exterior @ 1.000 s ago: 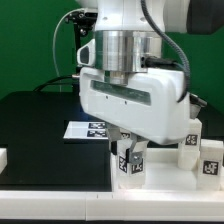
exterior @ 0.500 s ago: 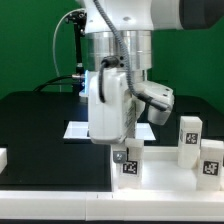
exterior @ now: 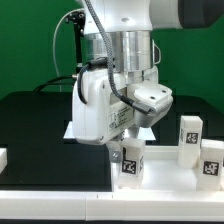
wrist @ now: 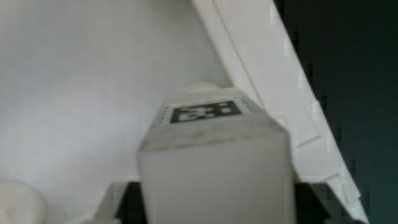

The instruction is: Assemble square table

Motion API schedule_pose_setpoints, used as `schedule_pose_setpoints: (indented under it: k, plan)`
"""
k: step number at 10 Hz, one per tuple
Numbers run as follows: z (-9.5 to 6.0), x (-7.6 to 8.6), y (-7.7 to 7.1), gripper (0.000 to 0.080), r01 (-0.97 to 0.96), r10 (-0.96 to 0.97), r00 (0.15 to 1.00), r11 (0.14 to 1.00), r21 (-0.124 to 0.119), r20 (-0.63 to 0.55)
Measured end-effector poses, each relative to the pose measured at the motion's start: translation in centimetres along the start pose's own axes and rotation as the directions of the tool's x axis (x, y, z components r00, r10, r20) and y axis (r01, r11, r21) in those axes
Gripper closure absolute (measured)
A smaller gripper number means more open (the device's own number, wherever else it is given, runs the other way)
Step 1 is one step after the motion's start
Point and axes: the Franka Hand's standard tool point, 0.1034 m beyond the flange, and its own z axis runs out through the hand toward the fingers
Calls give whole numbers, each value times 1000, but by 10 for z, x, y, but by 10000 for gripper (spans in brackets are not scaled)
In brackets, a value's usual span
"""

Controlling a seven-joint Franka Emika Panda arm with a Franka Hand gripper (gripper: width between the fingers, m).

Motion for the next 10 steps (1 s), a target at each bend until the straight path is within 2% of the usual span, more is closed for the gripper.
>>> schedule_pose_setpoints:
  k: [2, 3, 4, 5, 6, 10]
  plan:
    - [-1, -1, 0, 508, 9, -9, 1000, 1000, 2, 2]
    - [-14, -7, -2, 338, 16, -16, 1000, 1000, 18, 20]
    - [-32, -10, -4, 209, 30, -31, 999, 999, 33, 45]
    - [-46, -11, -8, 209, 37, -40, 997, 998, 40, 62]
    - [-50, -12, -11, 167, 37, -39, 997, 998, 41, 66]
    - [-45, -11, -9, 151, 39, -41, 997, 999, 36, 60]
